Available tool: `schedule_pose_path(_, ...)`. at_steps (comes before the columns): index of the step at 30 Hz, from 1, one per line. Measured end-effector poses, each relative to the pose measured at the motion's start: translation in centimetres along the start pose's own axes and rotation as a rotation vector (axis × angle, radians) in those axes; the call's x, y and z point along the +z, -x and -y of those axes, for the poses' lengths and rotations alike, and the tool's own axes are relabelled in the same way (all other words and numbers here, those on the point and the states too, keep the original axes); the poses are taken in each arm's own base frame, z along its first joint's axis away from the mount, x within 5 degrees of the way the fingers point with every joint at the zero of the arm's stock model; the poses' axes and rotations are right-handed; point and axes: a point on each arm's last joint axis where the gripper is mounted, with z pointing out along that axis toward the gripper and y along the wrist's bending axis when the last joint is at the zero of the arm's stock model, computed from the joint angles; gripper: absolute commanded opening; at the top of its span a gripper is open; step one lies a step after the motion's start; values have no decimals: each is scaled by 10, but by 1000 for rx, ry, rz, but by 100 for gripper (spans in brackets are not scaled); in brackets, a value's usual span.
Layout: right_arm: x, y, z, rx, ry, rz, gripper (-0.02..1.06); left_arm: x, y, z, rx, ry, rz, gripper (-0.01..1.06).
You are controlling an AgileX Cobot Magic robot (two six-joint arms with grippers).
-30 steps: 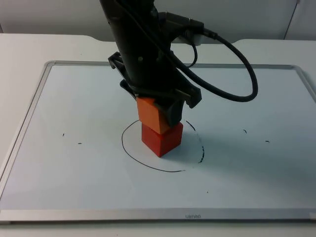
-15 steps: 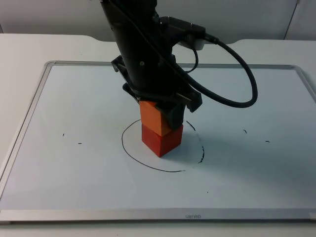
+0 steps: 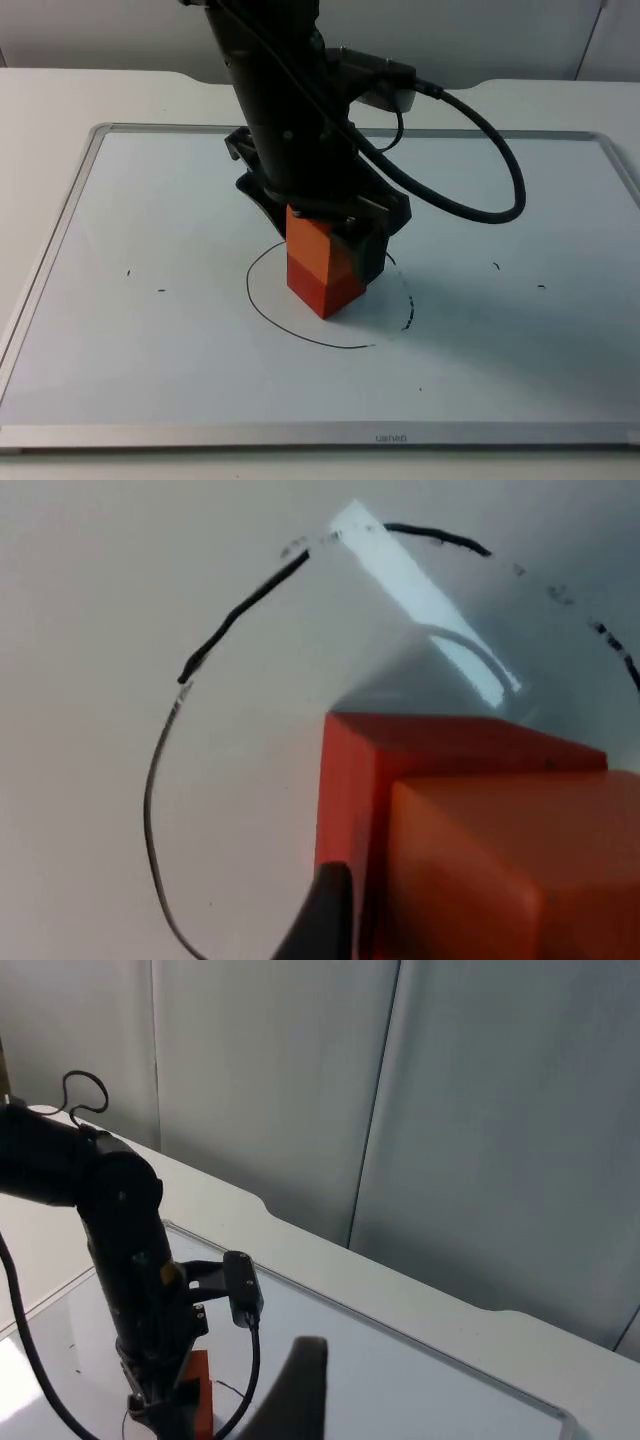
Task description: Pick up one cube with the left hand and another cube with the right hand. First place the cube in the right hand at the target position, then stack the cube in the left hand on top.
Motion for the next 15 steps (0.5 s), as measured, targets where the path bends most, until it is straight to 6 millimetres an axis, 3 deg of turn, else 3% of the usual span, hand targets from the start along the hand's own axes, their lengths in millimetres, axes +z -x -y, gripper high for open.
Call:
schedule_pose_path(6, 0, 0, 0, -3, -4, 0, 87, -13, 1, 4, -3, -12, 20, 80)
schedule_pose_path(9, 0, 0, 1, -4, -6, 0, 87, -44, 10, 10, 11, -16, 81, 80)
schedule_pose_path(10, 0, 0, 1, -4, -6, 0, 87, -44, 10, 10, 11, -16, 81, 80)
schedule_pose_path(12, 0, 0, 1, -7, -10, 5, 87, -72, 15, 16, 24, -25, 129, 80)
schedule_pose_path(14, 0, 1, 1, -9, -11, 14, 87, -115, 20, 25, 48, -27, 198, 80)
schedule_pose_path(15, 0, 1, 1, -9, -11, 14, 87, -115, 20, 25, 48, -27, 198, 80)
